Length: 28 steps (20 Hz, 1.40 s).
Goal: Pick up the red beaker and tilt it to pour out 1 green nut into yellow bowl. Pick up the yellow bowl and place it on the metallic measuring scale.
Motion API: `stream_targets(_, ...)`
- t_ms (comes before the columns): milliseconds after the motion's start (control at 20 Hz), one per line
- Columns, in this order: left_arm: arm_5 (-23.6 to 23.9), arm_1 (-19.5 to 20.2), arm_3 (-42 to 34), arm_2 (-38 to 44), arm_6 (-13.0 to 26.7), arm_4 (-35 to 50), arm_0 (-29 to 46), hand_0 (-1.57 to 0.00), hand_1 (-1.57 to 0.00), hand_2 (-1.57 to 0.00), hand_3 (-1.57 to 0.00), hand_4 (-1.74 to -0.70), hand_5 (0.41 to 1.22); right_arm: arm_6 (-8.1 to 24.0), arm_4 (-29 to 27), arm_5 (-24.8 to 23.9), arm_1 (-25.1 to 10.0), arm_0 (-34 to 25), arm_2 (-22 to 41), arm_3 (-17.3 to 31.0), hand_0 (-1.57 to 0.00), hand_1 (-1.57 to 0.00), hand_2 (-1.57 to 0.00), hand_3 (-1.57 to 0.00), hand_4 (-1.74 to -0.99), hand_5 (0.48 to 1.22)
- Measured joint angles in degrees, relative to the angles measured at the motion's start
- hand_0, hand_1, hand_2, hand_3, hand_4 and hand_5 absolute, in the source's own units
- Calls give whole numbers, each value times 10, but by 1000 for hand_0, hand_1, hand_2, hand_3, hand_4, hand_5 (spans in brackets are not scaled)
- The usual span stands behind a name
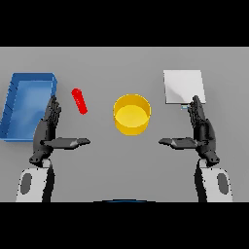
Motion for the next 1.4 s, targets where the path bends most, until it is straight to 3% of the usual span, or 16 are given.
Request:
stream_targets(300, -12, 18, 8, 17, -1, 17, -2, 1, 1, 1, 1, -1151, 599, -1, 11, -9, 12, 3, 11, -3, 1, 1, 1, 1, -1167, 599)
stream_targets(350, -20, 35, -11, 3, -14, -3, 16, 1, 1, 1, 1, -1156, 599, -46, 80, -27, -14, 25, 36, -20, 1, 1, 1, 1, -1163, 595)
stream_targets(400, -25, 43, -33, -11, -12, -16, 31, 1, 1, 1, 1, -1158, 599, -58, 125, -45, -20, 38, 55, -33, 1, 1, 1, 1, -1162, 594)
stream_targets(550, -32, 59, -62, -21, 9, -26, 51, 1, 1, 1, 1, -1163, 600, -47, 173, -59, -30, 59, 74, -61, 1, 1, 1, 1, -1162, 591)
stream_targets(650, -34, 63, -77, -28, 15, -32, 57, 1, 1, 1, 1, -1164, 603, -33, 173, -58, -26, 57, 77, -64, 1, 1, 1, 1, -1183, 596)
stream_targets(750, -34, 66, -72, -35, 24, -44, 49, 1, 1, 1, 1, -1159, 602, -40, 166, -53, -26, 63, 77, -68, 1, 1, 1, 1, -1199, 603)
stream_targets(900, -26, 54, -34, -42, 19, -63, 31, 1, 1, 1, 1, -1191, 611, -54, 150, -39, -26, 69, 78, -74, 1, 1, 1, 1, -1230, 617)
stream_targets(1050, -14, 47, 33, -37, 6, -80, -23, 1, 1, 1, 1, -1222, 626, -41, 154, -40, -32, 60, 75, -75, 1, 1, 1, 1, -1256, 631)
stream_targets(1200, -3, 42, 89, -34, -9, -95, -65, 1, 1, 1, 1, -1240, 641, -53, 143, -33, -28, 65, 75, -75, 1, 1, 1, 1, -1273, 632)
stream_targets(1400, -5, 52, 162, -10, -33, -89, -123, 1, 1, 1, 1, -1267, 673, -53, 151, -39, -28, 67, 77, -78, 1, 1, 1, 1, -1274, 635)
